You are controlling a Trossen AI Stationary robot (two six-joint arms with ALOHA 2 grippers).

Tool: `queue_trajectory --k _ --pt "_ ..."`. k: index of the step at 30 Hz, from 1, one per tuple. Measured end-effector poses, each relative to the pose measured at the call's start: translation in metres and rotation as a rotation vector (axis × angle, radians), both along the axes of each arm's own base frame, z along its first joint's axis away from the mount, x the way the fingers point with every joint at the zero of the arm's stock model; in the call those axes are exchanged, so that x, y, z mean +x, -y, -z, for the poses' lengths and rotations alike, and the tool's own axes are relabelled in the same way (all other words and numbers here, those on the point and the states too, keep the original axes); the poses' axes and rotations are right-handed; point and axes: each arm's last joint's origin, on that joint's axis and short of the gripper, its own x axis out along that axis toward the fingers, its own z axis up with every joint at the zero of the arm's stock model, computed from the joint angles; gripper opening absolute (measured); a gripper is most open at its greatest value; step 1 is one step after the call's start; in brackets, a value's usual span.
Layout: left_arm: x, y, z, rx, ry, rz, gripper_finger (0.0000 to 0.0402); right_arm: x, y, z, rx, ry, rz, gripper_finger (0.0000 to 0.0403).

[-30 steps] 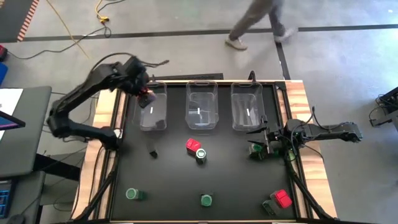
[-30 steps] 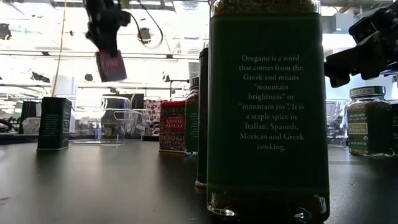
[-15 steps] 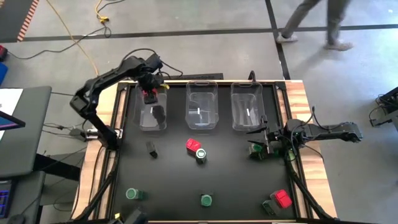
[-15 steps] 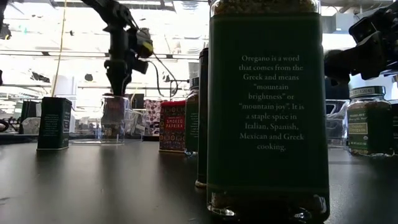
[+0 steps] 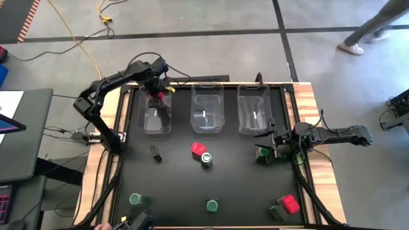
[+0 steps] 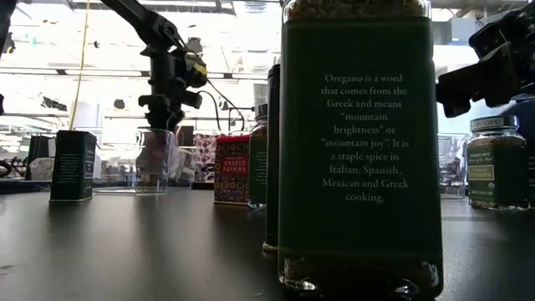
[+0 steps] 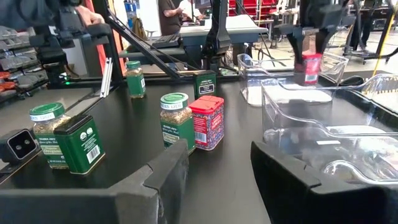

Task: Sort spices by type
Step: Put the red seasoning can into the left transparent bin

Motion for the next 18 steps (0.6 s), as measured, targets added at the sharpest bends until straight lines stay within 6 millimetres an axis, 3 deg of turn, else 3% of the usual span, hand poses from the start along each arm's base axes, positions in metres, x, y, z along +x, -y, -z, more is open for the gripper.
queue_trajectory --k 18 --pt "-0.008 -0.01 0.016 0.059 0.0 0.031 0.0218 0.0 0.0 0.0 0.0 0.0 0.0 0.0207"
